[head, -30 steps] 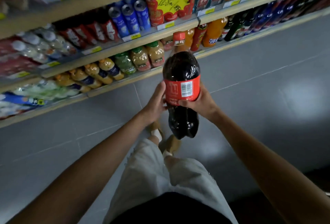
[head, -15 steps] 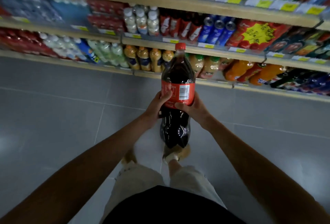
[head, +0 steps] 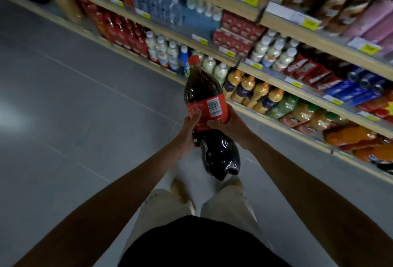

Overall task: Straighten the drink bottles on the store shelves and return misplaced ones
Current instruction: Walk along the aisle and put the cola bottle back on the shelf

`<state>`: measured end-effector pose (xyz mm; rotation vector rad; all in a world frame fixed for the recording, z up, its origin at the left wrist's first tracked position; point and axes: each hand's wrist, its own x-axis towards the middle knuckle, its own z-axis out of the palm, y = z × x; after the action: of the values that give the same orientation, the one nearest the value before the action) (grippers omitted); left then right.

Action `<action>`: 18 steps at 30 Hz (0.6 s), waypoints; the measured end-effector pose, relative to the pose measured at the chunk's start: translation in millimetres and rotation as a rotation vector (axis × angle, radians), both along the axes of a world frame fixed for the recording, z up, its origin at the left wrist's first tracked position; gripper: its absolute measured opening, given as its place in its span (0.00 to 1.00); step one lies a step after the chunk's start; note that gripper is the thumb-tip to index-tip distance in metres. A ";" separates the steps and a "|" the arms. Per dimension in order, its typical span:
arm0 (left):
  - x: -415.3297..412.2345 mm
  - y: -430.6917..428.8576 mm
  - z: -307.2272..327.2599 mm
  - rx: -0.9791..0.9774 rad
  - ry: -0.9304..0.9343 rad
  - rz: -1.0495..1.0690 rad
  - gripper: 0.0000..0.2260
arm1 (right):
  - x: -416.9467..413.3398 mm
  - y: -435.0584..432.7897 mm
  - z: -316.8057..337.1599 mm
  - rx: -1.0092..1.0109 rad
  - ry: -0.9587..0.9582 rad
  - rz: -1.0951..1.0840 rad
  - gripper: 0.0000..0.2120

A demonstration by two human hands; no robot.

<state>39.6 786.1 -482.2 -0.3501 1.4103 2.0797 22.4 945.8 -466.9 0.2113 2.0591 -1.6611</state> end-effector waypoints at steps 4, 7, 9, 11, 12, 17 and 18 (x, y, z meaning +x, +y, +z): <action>-32.4 -74.0 13.6 -0.075 0.038 0.133 0.24 | -36.3 -76.3 -5.8 0.035 0.001 0.097 0.40; -70.6 -129.9 18.4 -0.173 0.039 0.358 0.28 | -68.9 -126.8 -14.6 0.058 0.011 0.204 0.41; -99.0 -170.8 18.2 -0.241 0.066 0.406 0.22 | -93.4 -159.5 -21.3 0.068 0.009 0.279 0.41; -126.4 -207.9 17.8 -0.307 0.073 0.393 0.15 | -120.5 -191.0 -29.9 0.073 0.005 0.342 0.41; -139.7 -225.8 16.3 -0.341 0.055 0.389 0.13 | -135.4 -207.1 -34.2 0.079 0.007 0.369 0.42; -209.2 -305.8 7.1 -0.384 -0.043 0.496 0.22 | -220.2 -292.1 -49.0 0.069 -0.012 0.478 0.44; -221.8 -321.2 6.7 -0.384 -0.061 0.516 0.23 | -235.6 -308.4 -50.8 0.066 -0.023 0.493 0.44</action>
<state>-182.2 464.8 -475.5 -1.0171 1.8258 2.1411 -213.1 637.4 -517.6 -0.2397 1.9472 -1.2831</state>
